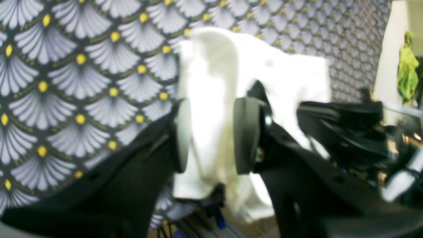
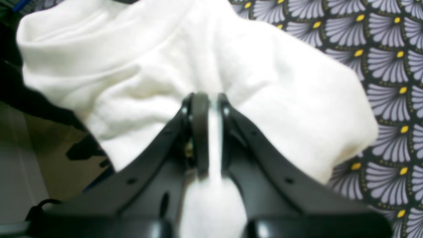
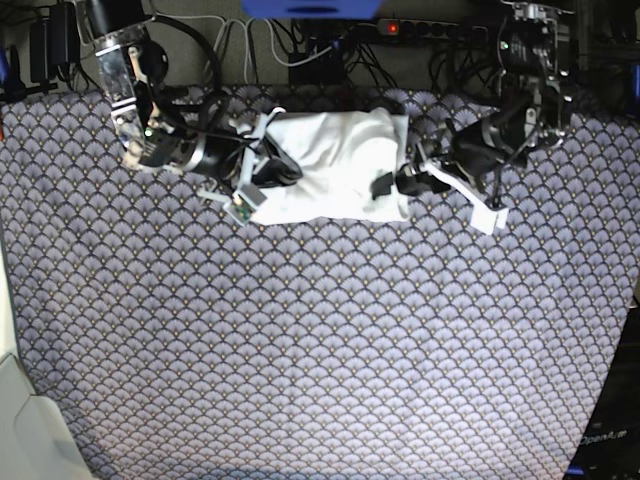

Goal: Fold the T-shirt properly
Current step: 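Grasp the folded bundle with both grippers and press it flat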

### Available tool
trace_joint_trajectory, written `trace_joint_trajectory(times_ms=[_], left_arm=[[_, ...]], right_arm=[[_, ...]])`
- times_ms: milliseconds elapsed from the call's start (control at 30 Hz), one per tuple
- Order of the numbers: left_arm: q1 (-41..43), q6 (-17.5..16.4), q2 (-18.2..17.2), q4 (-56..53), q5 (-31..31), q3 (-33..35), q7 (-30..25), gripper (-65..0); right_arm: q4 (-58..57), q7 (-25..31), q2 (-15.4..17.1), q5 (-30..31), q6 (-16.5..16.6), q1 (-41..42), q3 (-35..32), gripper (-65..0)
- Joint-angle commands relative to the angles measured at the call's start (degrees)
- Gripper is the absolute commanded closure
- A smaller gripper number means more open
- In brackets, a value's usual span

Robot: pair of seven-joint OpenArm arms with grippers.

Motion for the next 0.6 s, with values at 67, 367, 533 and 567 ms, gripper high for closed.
trace_joint_trajectory(times_ms=[67, 367, 533, 567], left_arm=[[-1.17, -0.45, -0.37, -2.34, -1.12, 0.52, -0.45, -21.8], [0.68, -0.63, -0.90, 3.99, -1.29, 2.89, -0.36, -36.4], [0.68, -0.63, -0.90, 8.12, -1.29, 2.80, -0.36, -52.5], [0.68, -0.63, -0.90, 8.30, -1.38, 2.80, -0.36, -52.5]], right_arm=[[0.97, 0.45, 0.31, 0.39, 0.21, 0.50, 0.20, -3.5], [0.97, 0.45, -0.05, 0.39, 0.21, 0.68, 0.20, -3.5], [0.97, 0.45, -0.05, 0.39, 0.21, 0.86, 0.11, -3.5], [0.97, 0.45, -0.05, 0.39, 0.21, 0.86, 0.11, -3.5]])
